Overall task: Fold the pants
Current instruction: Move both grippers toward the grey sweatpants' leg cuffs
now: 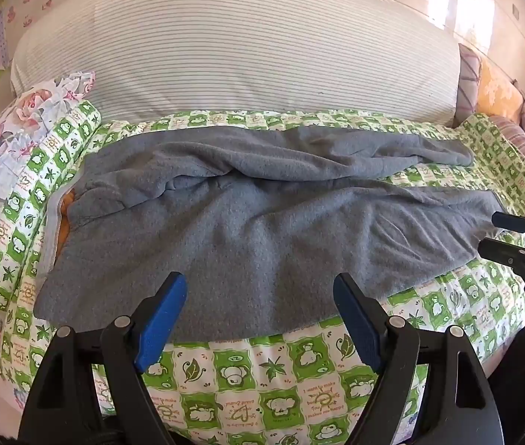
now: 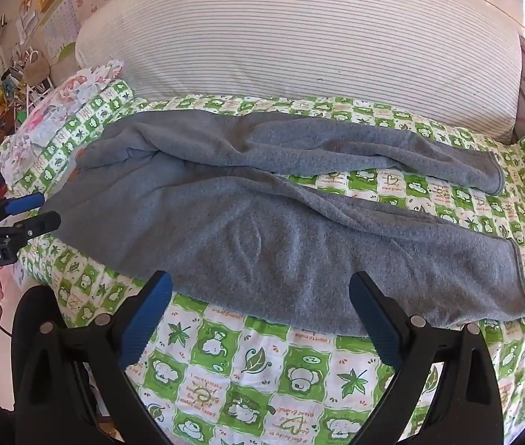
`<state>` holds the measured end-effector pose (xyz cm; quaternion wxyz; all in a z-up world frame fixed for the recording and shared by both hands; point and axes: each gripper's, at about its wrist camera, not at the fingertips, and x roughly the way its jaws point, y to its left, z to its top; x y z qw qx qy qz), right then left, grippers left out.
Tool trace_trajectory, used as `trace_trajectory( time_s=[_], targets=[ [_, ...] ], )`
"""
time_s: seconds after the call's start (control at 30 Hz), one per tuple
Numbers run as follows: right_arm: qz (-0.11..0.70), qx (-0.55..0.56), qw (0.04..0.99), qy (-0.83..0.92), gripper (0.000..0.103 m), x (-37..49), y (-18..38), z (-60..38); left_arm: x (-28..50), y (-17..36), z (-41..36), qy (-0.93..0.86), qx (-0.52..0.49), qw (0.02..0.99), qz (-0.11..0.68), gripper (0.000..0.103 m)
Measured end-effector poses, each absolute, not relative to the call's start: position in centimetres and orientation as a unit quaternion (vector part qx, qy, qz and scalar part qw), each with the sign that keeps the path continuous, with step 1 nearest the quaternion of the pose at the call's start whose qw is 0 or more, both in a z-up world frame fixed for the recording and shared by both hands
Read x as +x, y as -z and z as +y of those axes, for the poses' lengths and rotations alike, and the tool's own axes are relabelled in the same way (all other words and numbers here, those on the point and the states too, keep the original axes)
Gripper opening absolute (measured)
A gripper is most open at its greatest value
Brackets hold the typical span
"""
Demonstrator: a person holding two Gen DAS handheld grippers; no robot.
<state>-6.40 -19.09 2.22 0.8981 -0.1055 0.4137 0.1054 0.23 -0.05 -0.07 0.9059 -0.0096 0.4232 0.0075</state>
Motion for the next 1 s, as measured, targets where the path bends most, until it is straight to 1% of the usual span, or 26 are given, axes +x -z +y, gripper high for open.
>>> trace_trajectory(
  time_s=[0.6, 1.0],
  targets=[
    [0.415, -0.105, 0.898, -0.104, 0.098, -6.0, -2.0, -19.2, 0.1, 0.6, -0.4, -0.003, -0.008, 0.906, 0.424, 0.082],
    [0.434, -0.075, 0.895, -0.074, 0.098, -6.2, -1.6, -22.6, 0.4, 1.7, -1.2, 0.011, -0.007, 0.904, 0.428, 0.082]
  ],
)
